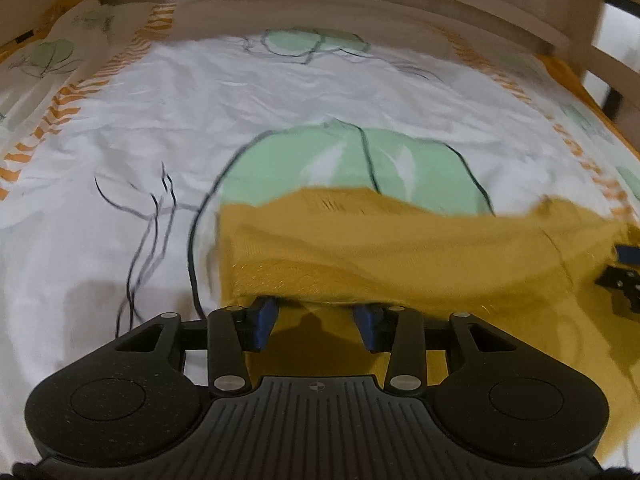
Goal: Fold small clothes
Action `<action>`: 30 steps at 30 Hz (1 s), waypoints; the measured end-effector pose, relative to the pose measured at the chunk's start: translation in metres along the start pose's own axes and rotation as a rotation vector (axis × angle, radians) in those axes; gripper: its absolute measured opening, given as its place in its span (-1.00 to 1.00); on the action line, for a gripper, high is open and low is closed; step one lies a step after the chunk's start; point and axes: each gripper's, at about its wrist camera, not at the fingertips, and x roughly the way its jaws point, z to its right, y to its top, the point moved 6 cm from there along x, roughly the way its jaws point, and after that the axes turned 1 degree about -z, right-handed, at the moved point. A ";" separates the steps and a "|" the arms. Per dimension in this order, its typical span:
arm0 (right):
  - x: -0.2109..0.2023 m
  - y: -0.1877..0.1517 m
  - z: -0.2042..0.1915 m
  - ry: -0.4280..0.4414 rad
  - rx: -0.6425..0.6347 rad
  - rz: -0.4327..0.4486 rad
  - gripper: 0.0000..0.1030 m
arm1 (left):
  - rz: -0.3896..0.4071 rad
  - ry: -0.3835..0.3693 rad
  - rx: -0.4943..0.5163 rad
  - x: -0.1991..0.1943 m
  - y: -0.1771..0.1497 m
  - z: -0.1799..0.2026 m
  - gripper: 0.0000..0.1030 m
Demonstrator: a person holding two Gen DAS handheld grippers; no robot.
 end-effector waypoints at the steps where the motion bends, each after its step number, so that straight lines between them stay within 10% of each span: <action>1: 0.005 0.005 0.003 -0.004 0.015 0.000 0.40 | 0.002 0.003 -0.017 0.004 0.005 -0.003 -0.22; 13: 0.028 0.029 0.046 -0.042 0.221 -0.001 0.41 | -0.011 0.057 -0.111 0.027 0.040 -0.033 -0.22; 30: -0.046 -0.013 0.032 -0.043 0.109 0.054 0.45 | -0.052 0.071 0.060 -0.032 -0.002 0.018 -0.21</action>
